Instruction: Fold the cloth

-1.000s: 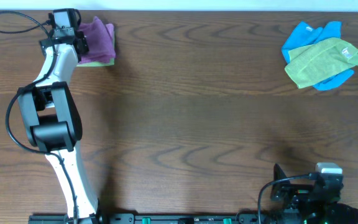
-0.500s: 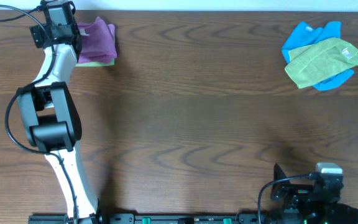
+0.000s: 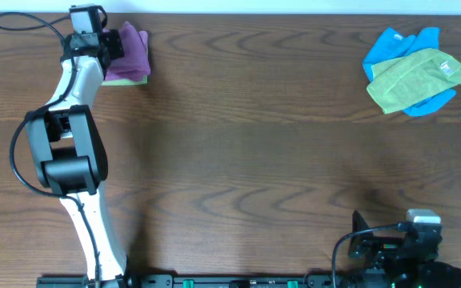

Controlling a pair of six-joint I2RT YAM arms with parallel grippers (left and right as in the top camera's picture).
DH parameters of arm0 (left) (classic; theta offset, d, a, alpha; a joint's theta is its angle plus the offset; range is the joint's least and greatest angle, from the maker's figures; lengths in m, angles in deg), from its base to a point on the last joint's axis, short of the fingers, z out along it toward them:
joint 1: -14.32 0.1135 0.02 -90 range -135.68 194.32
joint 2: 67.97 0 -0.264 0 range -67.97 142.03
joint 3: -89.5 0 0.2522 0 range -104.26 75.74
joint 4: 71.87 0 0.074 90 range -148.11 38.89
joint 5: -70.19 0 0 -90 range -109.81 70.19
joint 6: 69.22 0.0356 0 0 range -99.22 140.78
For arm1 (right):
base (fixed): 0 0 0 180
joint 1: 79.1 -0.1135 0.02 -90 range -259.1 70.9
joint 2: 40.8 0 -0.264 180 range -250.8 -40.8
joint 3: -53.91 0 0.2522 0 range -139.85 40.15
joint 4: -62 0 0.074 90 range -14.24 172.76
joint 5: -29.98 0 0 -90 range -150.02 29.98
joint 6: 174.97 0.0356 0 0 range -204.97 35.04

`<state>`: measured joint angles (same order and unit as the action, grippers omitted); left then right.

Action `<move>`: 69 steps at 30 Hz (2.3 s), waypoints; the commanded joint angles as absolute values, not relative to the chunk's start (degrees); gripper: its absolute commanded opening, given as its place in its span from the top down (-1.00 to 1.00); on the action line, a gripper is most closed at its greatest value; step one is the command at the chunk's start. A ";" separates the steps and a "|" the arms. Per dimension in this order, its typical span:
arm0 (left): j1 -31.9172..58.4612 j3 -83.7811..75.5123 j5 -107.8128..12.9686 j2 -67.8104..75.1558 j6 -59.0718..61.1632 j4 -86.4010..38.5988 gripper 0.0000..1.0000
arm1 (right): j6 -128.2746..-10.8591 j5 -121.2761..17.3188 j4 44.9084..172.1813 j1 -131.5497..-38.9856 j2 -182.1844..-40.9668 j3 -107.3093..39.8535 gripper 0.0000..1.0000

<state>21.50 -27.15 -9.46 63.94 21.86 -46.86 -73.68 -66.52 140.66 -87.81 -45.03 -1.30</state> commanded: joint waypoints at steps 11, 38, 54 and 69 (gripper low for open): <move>25.96 -27.98 2.85 63.16 16.49 -46.62 -0.90 | -74.31 -67.16 140.71 -87.31 -44.84 -1.19 -0.98; 17.70 -26.38 -14.81 38.90 23.81 -23.32 -0.90 | -74.31 -67.14 140.71 -87.31 -44.84 -1.19 -0.98; -2.87 8.63 -2.46 -8.25 23.79 -17.38 -0.90 | -74.31 -67.16 140.71 -87.31 -44.84 -1.19 -0.98; 9.59 47.58 -21.52 -44.20 25.41 -18.34 -0.90 | -74.31 -67.14 140.71 -87.31 -44.84 -1.19 -0.99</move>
<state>8.34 41.68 -17.78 -39.53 25.67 -16.15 -73.68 -66.55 140.64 -87.81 -45.01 -1.26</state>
